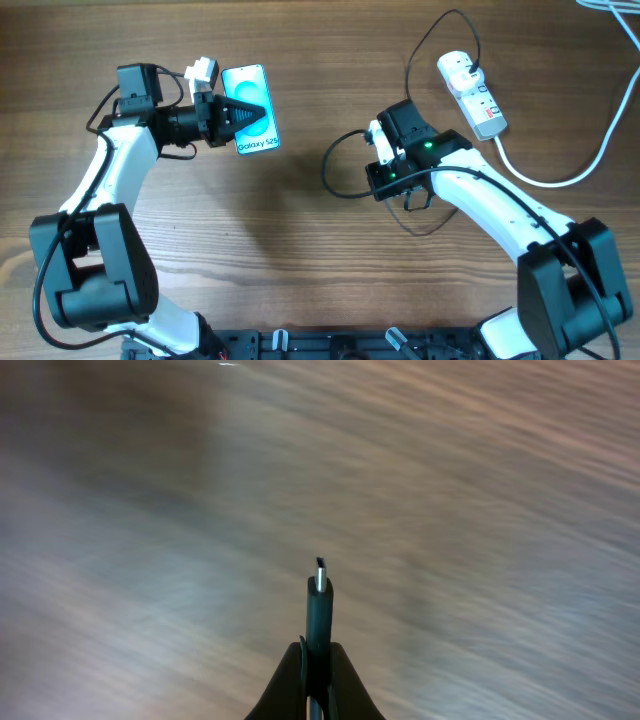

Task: Plug charger to phone and switch on socket
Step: 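Move the plug with the right gripper toward the phone in the left gripper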

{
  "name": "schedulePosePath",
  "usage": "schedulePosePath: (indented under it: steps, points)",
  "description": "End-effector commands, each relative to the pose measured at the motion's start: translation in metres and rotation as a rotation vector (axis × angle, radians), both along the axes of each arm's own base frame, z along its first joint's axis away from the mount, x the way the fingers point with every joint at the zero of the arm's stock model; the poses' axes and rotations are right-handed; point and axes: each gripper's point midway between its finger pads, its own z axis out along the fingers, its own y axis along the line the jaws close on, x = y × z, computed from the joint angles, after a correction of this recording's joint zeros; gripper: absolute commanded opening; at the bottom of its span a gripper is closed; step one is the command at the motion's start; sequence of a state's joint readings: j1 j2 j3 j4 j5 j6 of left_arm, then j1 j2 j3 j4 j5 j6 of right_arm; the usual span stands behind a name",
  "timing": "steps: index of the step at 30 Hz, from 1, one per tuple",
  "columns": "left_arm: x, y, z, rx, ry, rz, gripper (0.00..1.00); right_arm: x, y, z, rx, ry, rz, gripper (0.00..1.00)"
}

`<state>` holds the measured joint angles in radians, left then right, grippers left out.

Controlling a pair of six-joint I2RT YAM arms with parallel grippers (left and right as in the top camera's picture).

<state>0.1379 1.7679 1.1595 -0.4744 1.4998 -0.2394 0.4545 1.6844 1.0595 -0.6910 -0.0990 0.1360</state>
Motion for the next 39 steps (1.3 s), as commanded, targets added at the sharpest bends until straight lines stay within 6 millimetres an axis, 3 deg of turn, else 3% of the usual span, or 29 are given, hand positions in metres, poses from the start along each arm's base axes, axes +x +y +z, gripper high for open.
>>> schedulePosePath:
  steps: [1,8,14,17,24,30,39]
  points:
    - [-0.004,0.001,0.009,0.005,-0.036,0.001,0.04,-0.010,-0.034,-0.038,-0.182,0.041,-0.083,0.04]
    - [-0.004,0.001,0.009,0.007,-0.036,0.003,0.04,-0.023,-0.041,-0.065,-0.220,0.108,-0.069,0.05]
    - [-0.004,0.001,0.009,0.008,-0.036,0.003,0.04,-0.014,-0.036,-0.069,-0.201,0.075,-0.072,0.33]
    - [-0.004,0.001,0.009,0.008,-0.036,0.003,0.04,-0.012,-0.036,-0.069,-0.199,0.070,-0.072,0.35]
    - [-0.004,0.001,0.009,0.007,-0.035,0.003,0.04,-0.019,-0.030,-0.070,-0.165,0.103,-0.063,0.30]
    - [-0.004,0.001,0.009,0.007,-0.035,0.003,0.04,-0.025,-0.030,-0.071,-0.162,0.129,-0.060,0.18]
    - [-0.004,0.001,0.009,0.007,-0.036,0.003,0.04,-0.032,-0.024,-0.071,-0.134,0.152,0.027,0.17]
